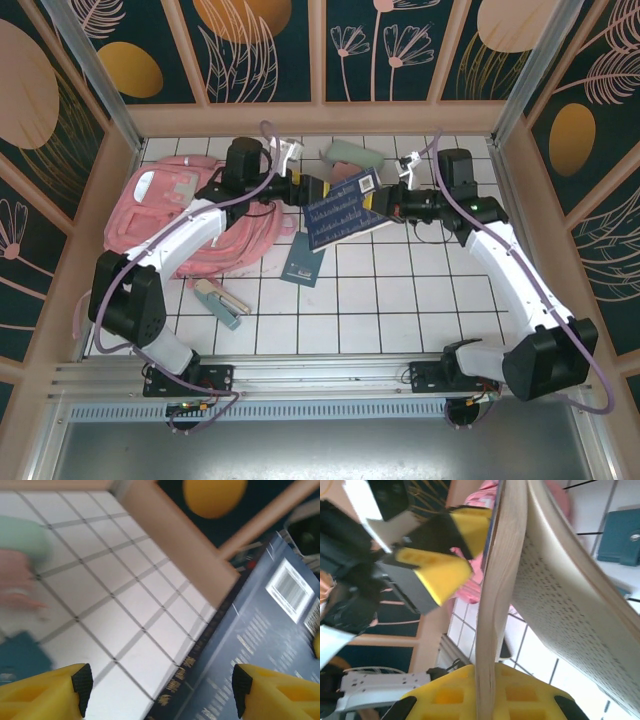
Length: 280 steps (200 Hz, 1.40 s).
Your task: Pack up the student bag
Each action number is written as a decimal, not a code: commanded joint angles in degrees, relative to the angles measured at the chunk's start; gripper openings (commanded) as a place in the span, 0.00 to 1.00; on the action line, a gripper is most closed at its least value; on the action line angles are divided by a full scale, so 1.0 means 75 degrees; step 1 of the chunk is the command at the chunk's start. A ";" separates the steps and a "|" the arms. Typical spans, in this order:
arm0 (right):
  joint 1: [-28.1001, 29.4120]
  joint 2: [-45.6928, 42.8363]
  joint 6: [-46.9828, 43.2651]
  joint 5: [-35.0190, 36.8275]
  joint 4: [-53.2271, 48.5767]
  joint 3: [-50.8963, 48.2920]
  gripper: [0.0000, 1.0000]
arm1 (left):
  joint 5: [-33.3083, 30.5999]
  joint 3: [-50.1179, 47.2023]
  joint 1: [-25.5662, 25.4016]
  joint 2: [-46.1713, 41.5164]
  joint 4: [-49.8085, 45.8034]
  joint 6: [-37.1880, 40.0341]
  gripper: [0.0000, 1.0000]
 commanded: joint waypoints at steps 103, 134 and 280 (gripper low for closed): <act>-0.0598 -0.0330 0.0082 -0.0241 0.0166 -0.0100 0.04 | 0.1965 -0.0954 -0.0026 -0.0028 0.2605 -0.1920 0.21; -0.0609 -0.0289 0.0176 0.0139 0.0195 -0.0126 0.31 | 0.1907 -0.0995 -0.0020 -0.0029 0.3180 -0.2378 0.08; -0.0561 -0.1032 -0.0874 0.0796 0.0474 -0.1219 0.98 | 0.3291 -0.1217 -0.0175 -0.0643 0.3246 -0.2111 0.00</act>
